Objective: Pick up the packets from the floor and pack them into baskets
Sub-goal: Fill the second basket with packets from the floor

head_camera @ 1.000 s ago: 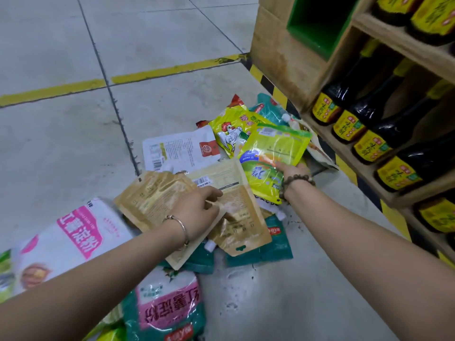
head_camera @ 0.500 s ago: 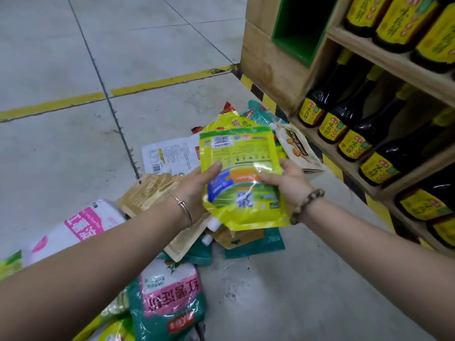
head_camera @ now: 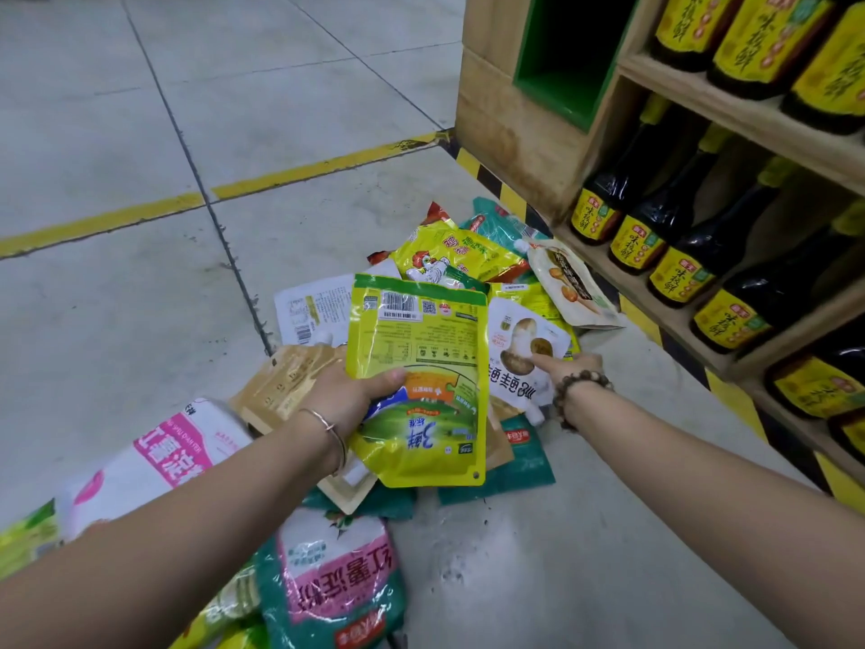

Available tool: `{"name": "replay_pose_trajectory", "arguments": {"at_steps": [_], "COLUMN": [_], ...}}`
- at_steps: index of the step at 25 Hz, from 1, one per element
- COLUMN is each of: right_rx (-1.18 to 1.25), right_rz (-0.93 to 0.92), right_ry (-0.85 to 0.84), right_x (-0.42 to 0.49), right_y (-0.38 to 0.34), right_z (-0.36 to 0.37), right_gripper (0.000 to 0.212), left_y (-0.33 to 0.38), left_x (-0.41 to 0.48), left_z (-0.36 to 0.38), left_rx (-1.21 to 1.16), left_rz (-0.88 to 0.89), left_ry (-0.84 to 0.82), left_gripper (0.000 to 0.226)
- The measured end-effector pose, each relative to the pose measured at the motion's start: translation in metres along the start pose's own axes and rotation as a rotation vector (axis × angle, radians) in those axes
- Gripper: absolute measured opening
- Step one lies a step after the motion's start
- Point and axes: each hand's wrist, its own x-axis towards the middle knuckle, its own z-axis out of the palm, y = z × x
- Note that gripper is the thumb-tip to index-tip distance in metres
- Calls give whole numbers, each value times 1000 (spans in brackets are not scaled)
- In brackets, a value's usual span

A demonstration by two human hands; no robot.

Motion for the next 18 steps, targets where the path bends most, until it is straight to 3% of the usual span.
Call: {"name": "replay_pose_trajectory", "arguments": {"at_steps": [2,5,7,9,12,15,18], "right_rx": [106,72,50,191,428,497,491], "right_rz": [137,179,174,198,163,-4,-159], "right_ry": [-154,-376,-455,-490,-402,-208,-143], "right_x": [12,20,18,18,16,-1,-18], "right_y": [8,0,-3,3,15,9,-1], "right_z": [14,26,28,30,26,8,-15], "right_gripper": [105,64,51,37,13,22,28], "left_y": [-9,-17,-16,-16,-16,-17,-18], "left_x": [4,9,13,16,20,20,18], "left_z": [-4,-5,-3,-1,3,5,7], "left_rx": [31,30,5,-6,-5,18,64], "left_rz": [-36,-58,-54,-54,-60,-74,-72], "left_ry": [3,33,43,32,-15,-40,-33], "left_gripper": [15,13,10,9,9,8,10]}}
